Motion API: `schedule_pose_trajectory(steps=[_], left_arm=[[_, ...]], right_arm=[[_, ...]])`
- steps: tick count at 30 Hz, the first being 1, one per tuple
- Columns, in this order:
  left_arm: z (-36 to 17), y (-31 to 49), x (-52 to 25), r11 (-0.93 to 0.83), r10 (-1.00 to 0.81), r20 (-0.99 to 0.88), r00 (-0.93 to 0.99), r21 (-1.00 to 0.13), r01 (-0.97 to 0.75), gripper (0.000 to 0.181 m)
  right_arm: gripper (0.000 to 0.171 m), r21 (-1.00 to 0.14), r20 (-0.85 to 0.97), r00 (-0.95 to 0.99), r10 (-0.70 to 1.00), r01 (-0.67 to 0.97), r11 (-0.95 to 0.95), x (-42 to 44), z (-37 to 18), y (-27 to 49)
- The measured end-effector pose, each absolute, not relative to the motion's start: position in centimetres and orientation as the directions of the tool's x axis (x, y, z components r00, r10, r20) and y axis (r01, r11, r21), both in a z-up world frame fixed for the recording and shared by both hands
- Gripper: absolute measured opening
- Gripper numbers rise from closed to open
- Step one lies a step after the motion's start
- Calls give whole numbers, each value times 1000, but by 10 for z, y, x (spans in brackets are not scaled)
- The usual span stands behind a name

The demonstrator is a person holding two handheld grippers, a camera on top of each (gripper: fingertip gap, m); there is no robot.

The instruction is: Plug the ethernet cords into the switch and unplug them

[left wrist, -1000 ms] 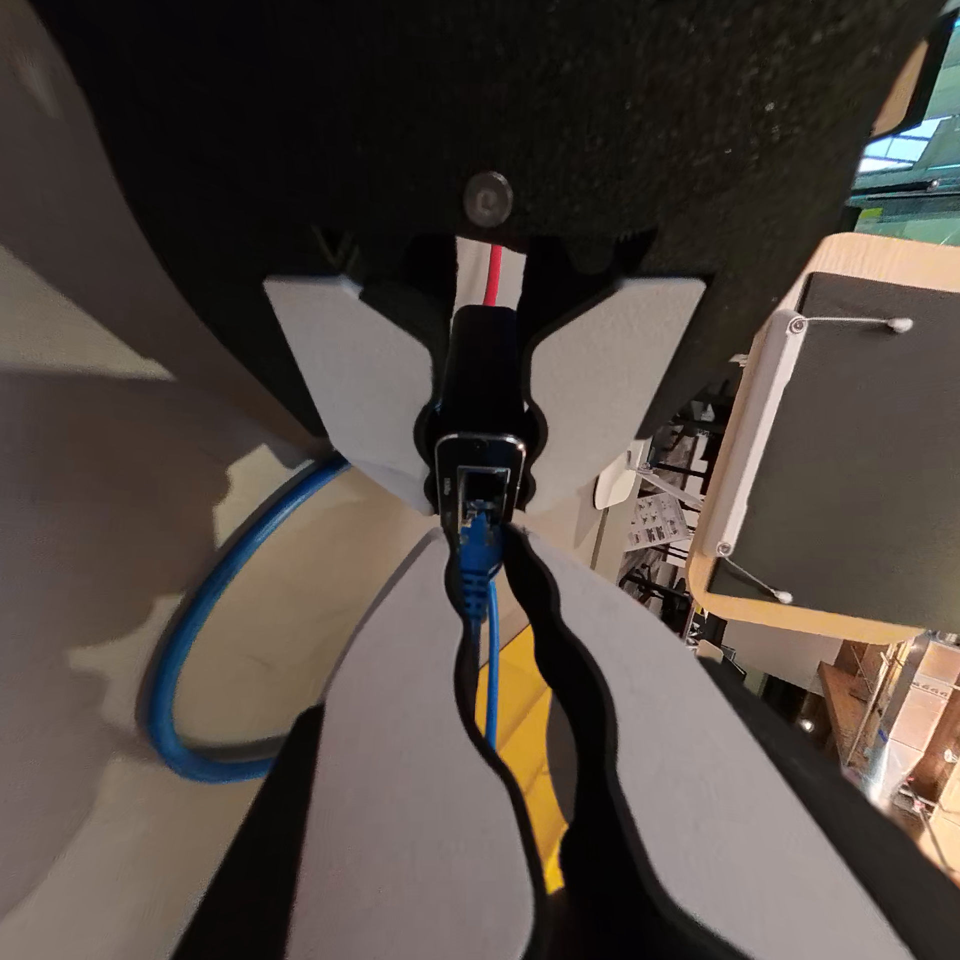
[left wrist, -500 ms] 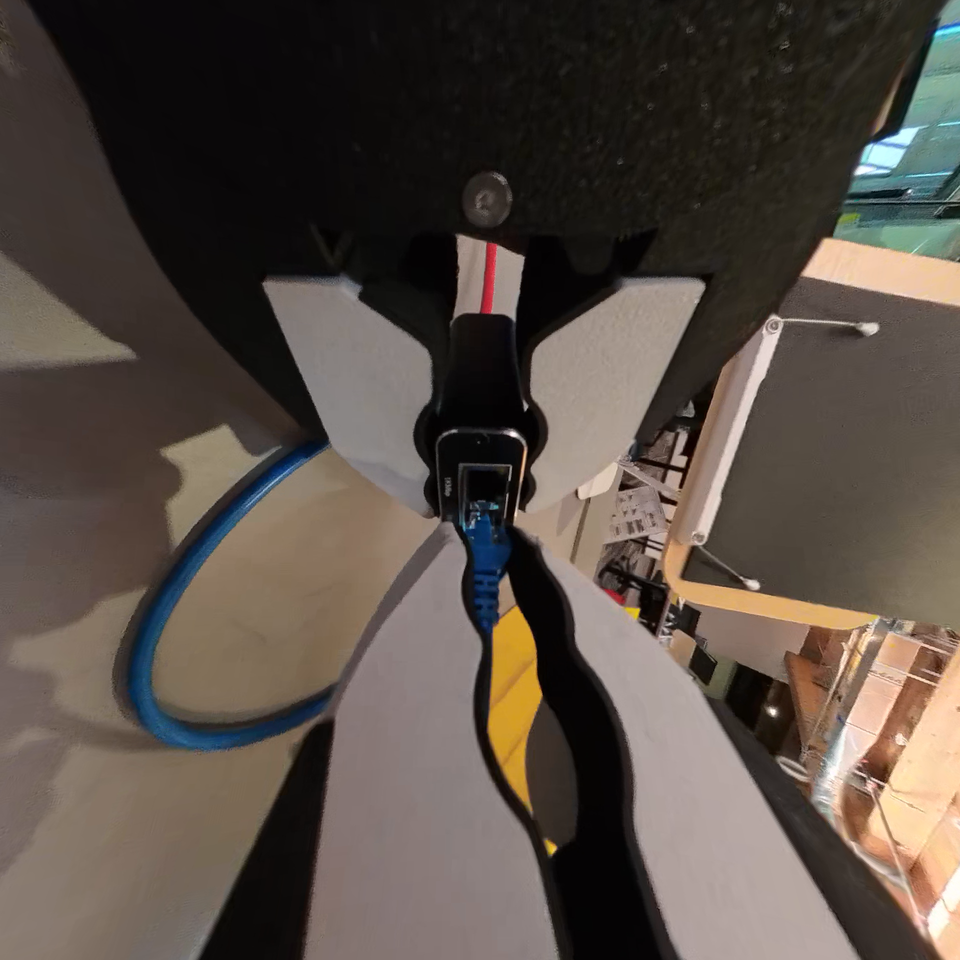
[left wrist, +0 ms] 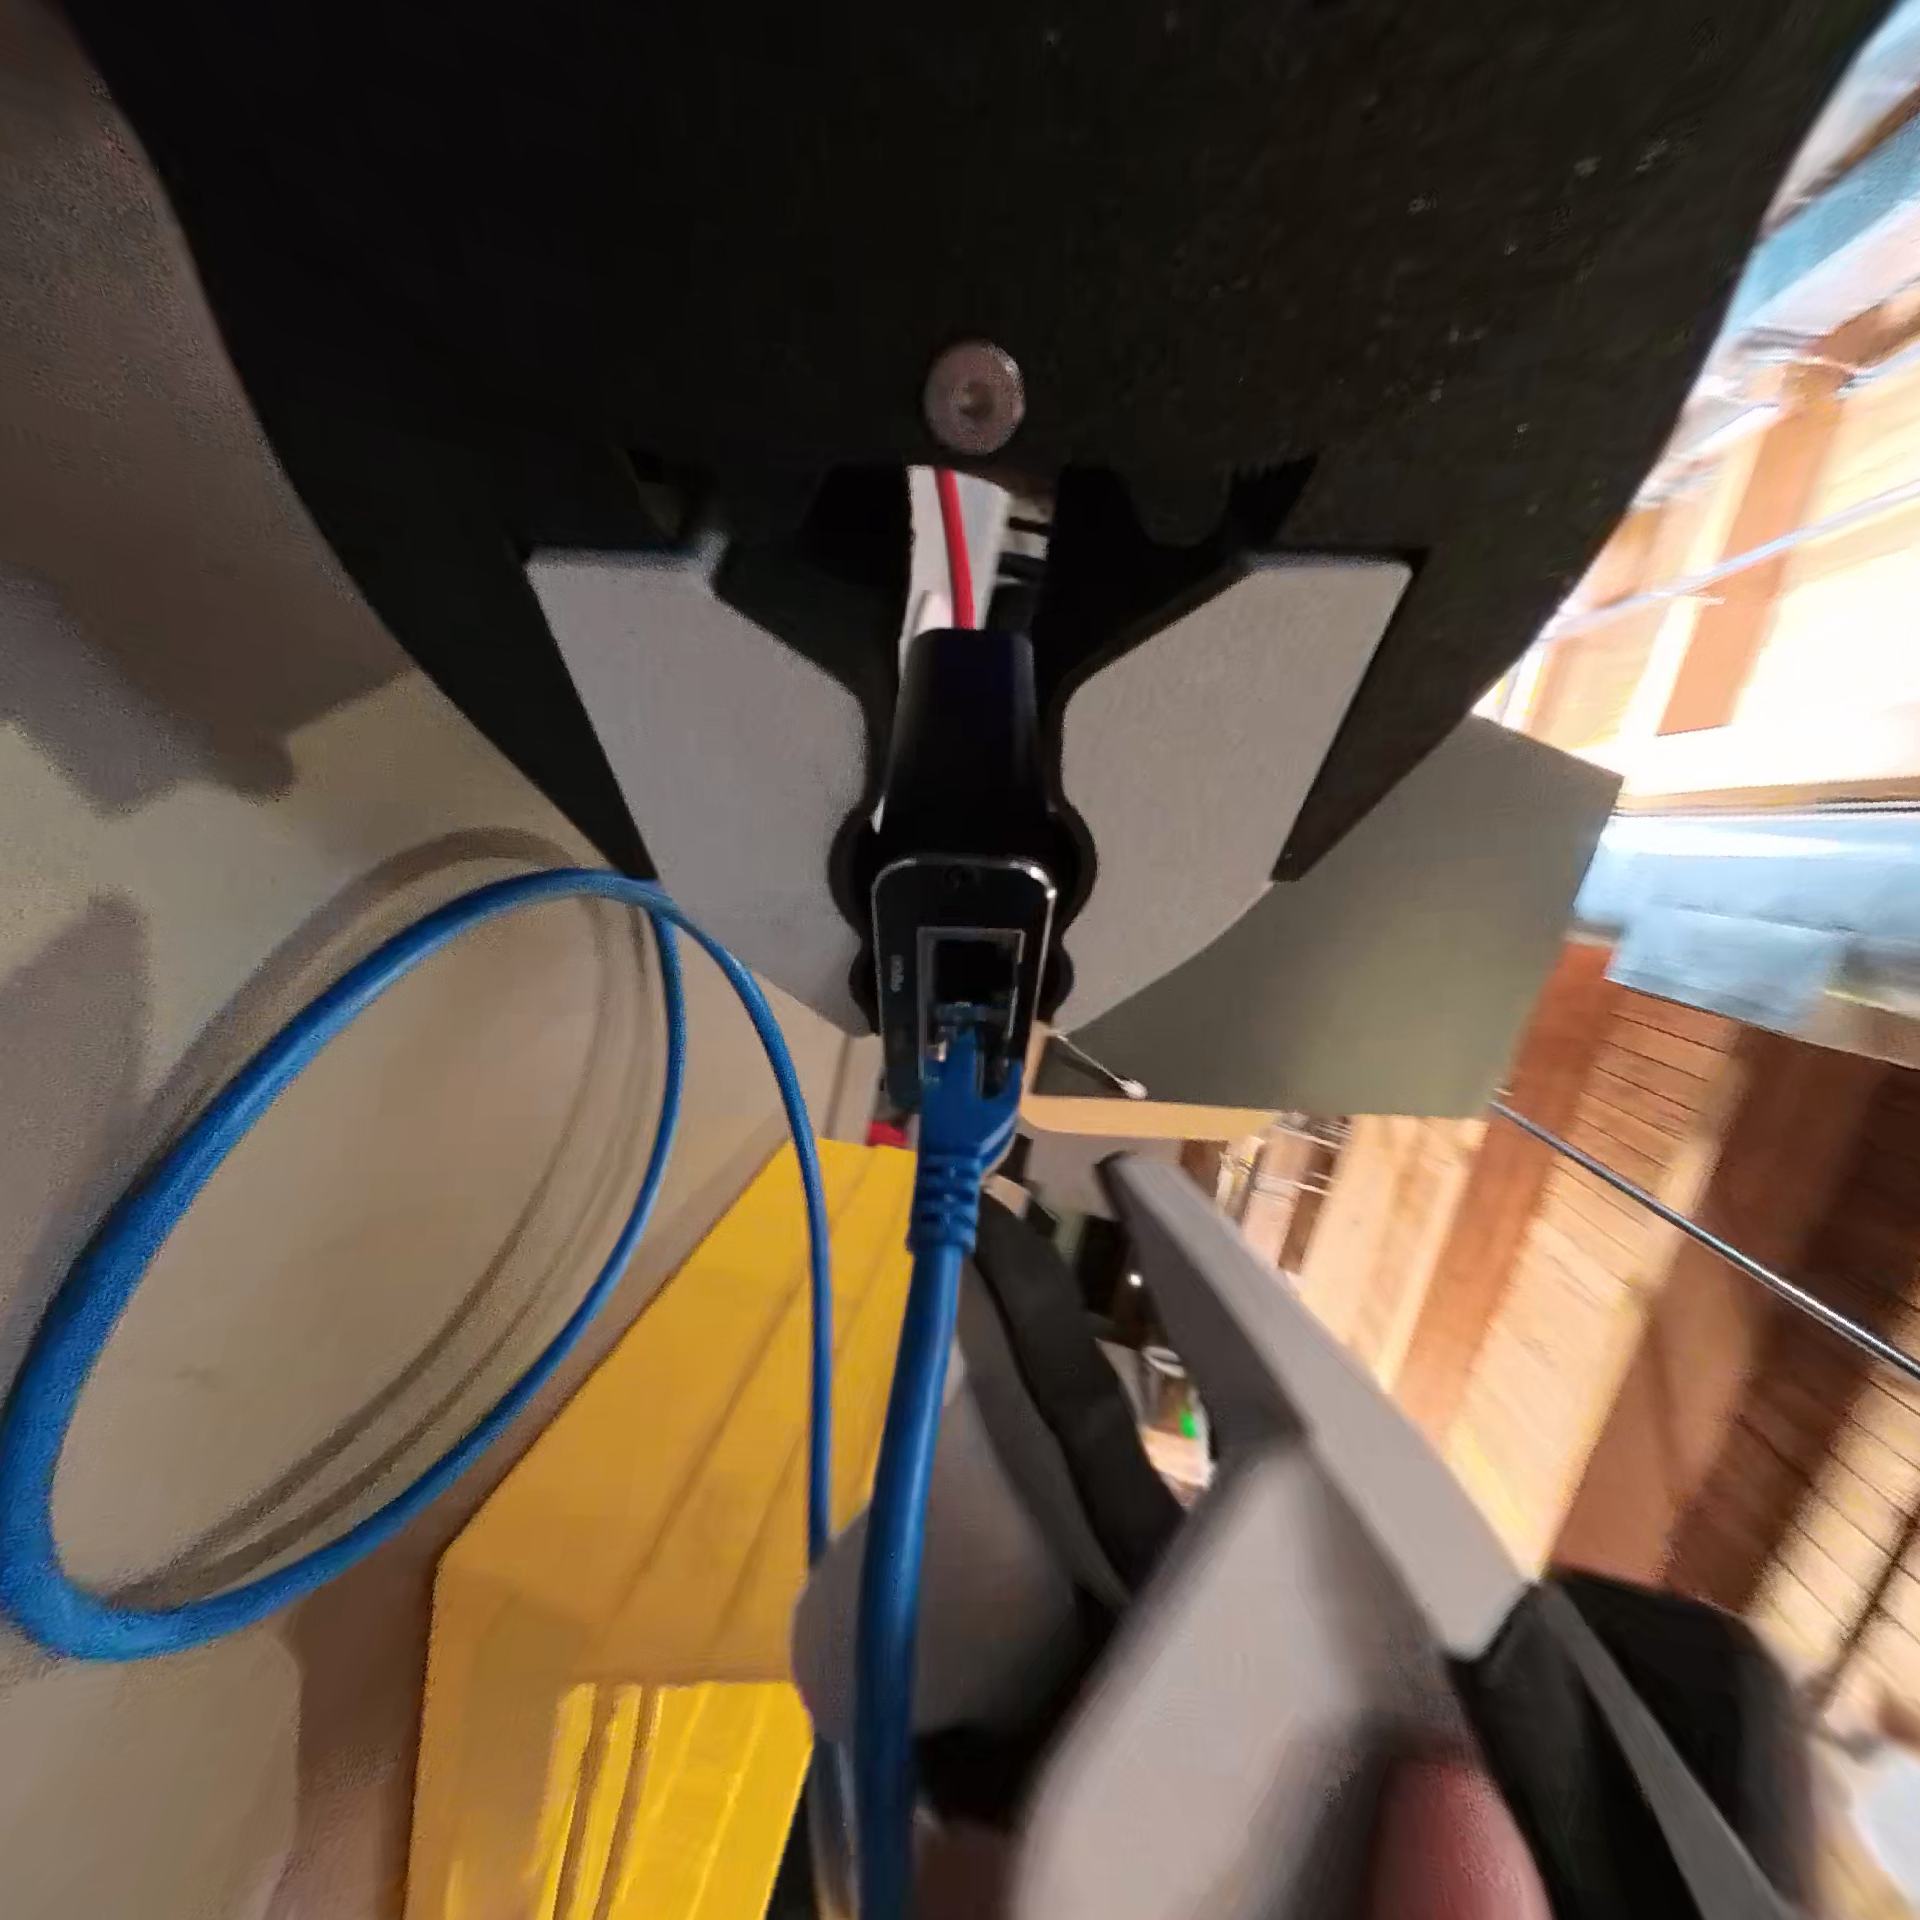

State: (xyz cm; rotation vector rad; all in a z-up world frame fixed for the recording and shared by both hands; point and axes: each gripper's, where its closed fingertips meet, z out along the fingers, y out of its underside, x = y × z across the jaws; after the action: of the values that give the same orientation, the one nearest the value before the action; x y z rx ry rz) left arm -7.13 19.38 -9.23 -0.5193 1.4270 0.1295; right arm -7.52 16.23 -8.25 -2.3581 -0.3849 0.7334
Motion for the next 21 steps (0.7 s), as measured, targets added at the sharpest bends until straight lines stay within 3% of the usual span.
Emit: schedule_pose_trajectory(steps=[3,7,21], left_arm=[[-84,186,-74,909,-114,-976,186,-179,-377,26],[-80,182,-75,917,-64,-977,204,-138,-374,26],[-87,181,-72,915,-40,-984,171,-105,-390,26]], right_arm=[[36,-424,-785,560,266,-172,-889,-89,-81,153],[30,-284,-901,405,156,-278,-918,-89,-86,150],[16,-214,-956,265,128,-326,-921,-94,-92,150]])
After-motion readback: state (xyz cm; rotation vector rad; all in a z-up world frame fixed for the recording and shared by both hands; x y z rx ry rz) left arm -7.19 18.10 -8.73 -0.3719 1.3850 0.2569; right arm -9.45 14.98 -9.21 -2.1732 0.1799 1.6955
